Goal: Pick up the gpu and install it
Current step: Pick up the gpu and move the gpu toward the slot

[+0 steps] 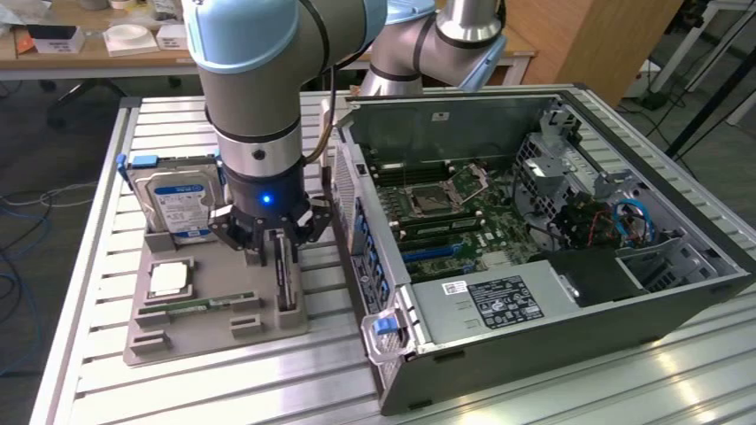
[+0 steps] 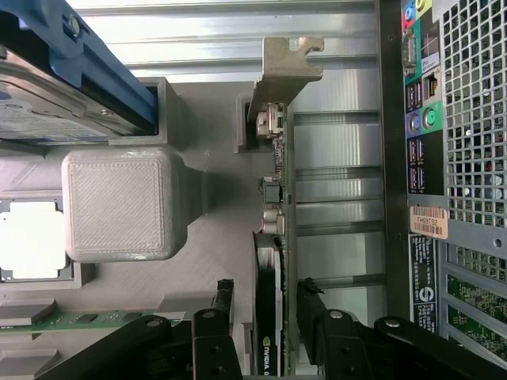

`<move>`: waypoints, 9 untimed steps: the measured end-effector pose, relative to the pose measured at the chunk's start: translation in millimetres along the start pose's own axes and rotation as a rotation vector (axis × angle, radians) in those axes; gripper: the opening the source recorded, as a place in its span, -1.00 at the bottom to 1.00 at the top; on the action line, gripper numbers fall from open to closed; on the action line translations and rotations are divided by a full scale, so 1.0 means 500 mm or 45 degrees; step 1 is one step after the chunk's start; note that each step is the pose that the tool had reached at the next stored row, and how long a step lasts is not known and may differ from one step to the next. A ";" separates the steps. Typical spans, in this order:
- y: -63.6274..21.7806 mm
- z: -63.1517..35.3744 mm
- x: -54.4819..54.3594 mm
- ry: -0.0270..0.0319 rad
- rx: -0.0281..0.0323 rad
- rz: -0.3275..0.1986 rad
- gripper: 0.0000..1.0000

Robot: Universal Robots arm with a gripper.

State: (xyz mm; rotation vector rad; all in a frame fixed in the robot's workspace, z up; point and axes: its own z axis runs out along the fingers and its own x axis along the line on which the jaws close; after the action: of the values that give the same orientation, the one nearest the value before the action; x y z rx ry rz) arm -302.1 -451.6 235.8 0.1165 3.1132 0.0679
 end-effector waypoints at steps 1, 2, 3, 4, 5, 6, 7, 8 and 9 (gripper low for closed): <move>0.000 0.000 0.000 0.0000 0.0000 0.000 -0.10; 0.000 0.000 0.000 0.0000 -0.0001 0.000 -0.10; 0.000 0.000 0.000 0.0000 -0.0001 0.000 -0.13; 0.000 0.000 0.000 0.0000 0.0000 0.000 -0.13; 0.000 0.000 0.000 0.0000 0.0000 0.000 -0.26; 0.000 0.000 0.000 0.0000 -0.0001 0.000 -0.26; 0.000 0.000 0.000 0.0001 0.0000 0.000 -0.26; 0.000 0.000 -0.002 0.0000 0.0000 0.000 -0.26; 0.000 0.000 -0.004 0.0001 0.0000 0.000 -0.26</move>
State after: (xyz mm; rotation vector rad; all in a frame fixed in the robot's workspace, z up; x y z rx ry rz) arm -300.2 -451.6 235.8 0.1163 3.1133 0.0679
